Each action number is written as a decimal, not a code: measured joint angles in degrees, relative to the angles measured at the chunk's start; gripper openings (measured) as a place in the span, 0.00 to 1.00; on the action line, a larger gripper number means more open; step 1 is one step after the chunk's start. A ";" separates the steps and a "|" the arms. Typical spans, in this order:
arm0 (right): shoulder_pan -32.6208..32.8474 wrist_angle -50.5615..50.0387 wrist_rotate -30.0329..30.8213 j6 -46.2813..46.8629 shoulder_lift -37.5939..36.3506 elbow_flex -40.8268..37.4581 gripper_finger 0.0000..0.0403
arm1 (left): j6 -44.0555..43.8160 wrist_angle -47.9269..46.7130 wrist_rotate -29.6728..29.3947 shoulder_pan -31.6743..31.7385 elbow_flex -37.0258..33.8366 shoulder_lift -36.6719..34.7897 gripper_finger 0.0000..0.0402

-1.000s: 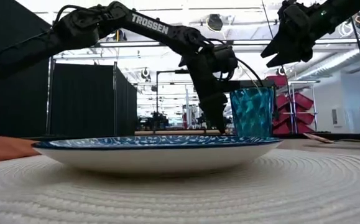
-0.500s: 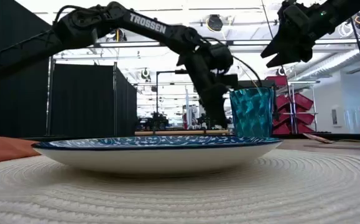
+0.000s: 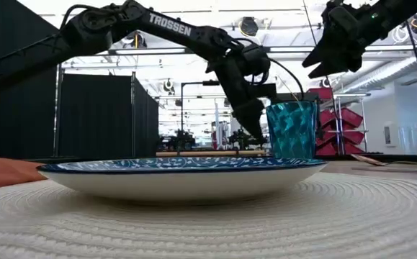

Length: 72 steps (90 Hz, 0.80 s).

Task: Set table place
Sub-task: Stack the blue fork on top of the brown table napkin

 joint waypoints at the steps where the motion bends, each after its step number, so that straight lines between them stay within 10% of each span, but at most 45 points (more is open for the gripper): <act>1: 0.00 0.00 0.00 0.00 0.00 0.00 0.78 | 0.00 0.01 0.25 0.10 0.00 0.00 0.27; 39: 0.01 0.07 0.00 0.42 0.00 0.00 0.78 | -6.02 -0.56 15.99 3.16 0.00 0.42 0.27; 72: 0.00 0.05 0.00 0.42 0.00 0.00 0.78 | -4.11 4.40 18.02 0.85 -0.04 0.08 0.27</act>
